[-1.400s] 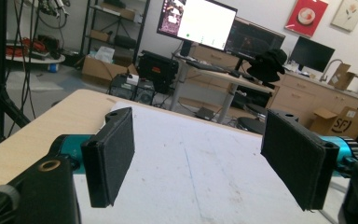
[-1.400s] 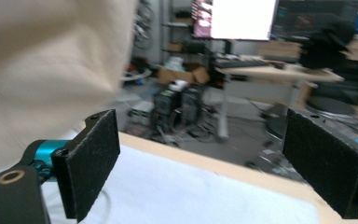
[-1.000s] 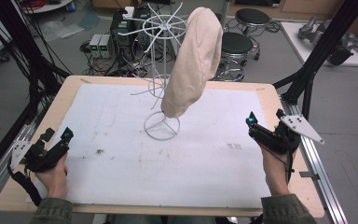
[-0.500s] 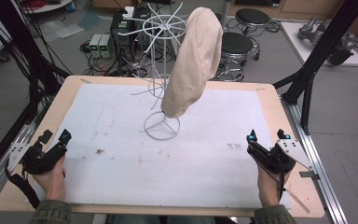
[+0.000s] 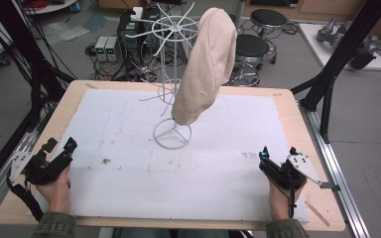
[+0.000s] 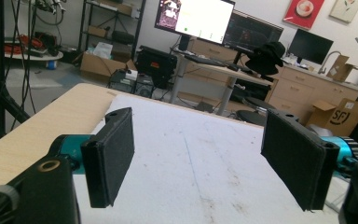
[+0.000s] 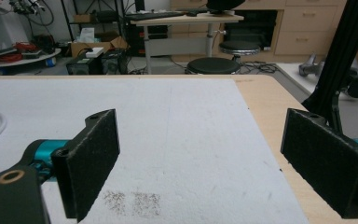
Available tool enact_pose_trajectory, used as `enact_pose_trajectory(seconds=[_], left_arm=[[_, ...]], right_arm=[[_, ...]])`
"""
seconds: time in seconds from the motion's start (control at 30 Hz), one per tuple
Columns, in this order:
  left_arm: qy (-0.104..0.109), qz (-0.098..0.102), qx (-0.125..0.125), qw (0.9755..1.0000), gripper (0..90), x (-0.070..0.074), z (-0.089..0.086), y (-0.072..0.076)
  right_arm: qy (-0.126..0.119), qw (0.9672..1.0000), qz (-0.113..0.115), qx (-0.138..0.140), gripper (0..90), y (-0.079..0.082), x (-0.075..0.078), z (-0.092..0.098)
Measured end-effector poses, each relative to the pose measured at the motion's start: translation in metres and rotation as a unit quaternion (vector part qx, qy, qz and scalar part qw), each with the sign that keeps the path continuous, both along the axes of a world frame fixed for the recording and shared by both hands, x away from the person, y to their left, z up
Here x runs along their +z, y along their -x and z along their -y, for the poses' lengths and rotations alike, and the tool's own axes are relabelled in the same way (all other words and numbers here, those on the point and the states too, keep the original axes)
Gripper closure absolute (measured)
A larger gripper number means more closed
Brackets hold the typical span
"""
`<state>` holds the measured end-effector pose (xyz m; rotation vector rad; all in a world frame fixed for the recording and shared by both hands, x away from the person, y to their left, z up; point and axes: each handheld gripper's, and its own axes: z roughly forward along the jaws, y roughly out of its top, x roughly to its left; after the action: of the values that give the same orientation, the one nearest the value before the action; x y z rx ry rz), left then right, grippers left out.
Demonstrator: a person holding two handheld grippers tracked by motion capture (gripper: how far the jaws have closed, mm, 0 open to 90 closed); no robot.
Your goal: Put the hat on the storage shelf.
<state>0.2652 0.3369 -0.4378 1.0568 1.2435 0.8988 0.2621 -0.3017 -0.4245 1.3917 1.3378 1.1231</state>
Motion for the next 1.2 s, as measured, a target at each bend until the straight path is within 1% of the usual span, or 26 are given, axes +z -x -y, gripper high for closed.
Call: enact_pose_trajectory(seconds=[0.23,0.4,0.5,0.63,0.73,0.83,0.93,1.2], left_arm=[[0.001,-0.002,-0.001,1.0000,25.8,-0.001,0.000,0.000],[0.000,-0.004,-0.004,1.0000,25.8,-0.002,0.001,-0.001],[-0.003,-0.007,-0.006,1.0000,25.8,-0.002,0.002,-0.001],[-0.008,-0.007,-0.007,0.9999,25.8,-0.003,0.003,-0.003],[-0.016,-0.010,-0.009,0.9998,25.8,-0.003,0.004,-0.005],[-0.022,-0.012,-0.014,0.9996,25.7,-0.003,0.007,-0.006],[-0.028,-0.012,-0.018,0.9994,25.7,-0.003,0.009,-0.006],[-0.030,-0.013,-0.018,0.9993,25.7,-0.002,0.010,-0.007]], right_arm=[[-0.005,0.9998,0.013,-0.013,10.7,0.002,-0.001,0.003],[0.004,0.9997,0.021,-0.014,10.7,0.002,-0.001,0.002],[0.010,0.9997,0.016,-0.012,10.7,0.002,-0.003,0.001],[0.020,0.9996,0.020,-0.008,10.7,0.002,-0.002,-0.001],[0.018,0.9997,0.015,-0.003,10.7,0.001,-0.003,-0.002],[0.015,0.9999,0.005,0.003,10.7,0.000,-0.005,-0.003],[0.008,1.0000,0.004,0.005,10.6,0.000,-0.005,-0.003],[0.005,1.0000,-0.002,0.008,10.7,0.000,-0.005,-0.002]])
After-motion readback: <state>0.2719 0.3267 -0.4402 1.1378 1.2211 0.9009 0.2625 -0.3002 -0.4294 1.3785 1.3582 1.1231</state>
